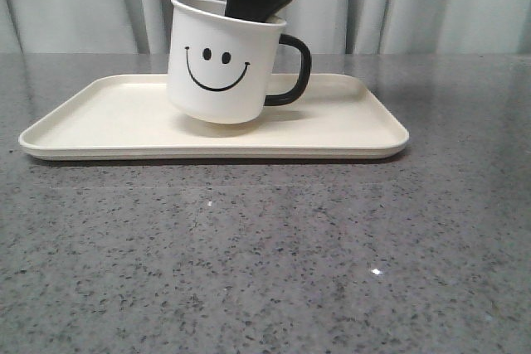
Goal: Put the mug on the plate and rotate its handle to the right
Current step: 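Lower the turned mug back onto the tray with the right gripper, then hold the mug on the tray and settle its position with the right gripper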
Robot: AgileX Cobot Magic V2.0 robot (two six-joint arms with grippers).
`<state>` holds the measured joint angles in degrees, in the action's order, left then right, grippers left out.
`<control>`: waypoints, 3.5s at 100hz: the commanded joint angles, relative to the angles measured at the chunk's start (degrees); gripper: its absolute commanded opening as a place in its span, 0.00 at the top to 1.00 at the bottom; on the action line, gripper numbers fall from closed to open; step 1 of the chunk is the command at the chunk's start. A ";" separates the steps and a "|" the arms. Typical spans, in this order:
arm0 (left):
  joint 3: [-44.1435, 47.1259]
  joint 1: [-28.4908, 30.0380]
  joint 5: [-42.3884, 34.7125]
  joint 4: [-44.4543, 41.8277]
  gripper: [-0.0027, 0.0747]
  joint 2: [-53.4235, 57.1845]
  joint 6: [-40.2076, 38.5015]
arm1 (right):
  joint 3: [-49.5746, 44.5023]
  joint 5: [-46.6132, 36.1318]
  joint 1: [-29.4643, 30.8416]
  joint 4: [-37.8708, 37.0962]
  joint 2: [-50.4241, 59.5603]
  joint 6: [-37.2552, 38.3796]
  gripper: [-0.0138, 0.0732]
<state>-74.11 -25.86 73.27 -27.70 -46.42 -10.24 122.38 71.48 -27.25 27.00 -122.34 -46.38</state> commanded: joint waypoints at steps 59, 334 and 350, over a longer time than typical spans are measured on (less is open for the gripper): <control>-1.22 -0.42 -1.10 -0.20 0.99 0.14 -0.68 | 1.51 5.03 0.05 1.81 3.67 -0.71 0.97; -1.22 -0.42 -1.10 0.71 0.99 0.14 -0.68 | 1.49 5.03 0.05 1.51 2.59 0.83 0.64; -1.22 -0.42 -1.10 0.71 0.99 0.14 -0.68 | 1.49 5.03 0.05 1.51 2.59 1.32 0.64</control>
<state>-74.11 -25.86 73.27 -25.76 -46.42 -10.24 122.38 71.38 -27.25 26.64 -123.17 -45.54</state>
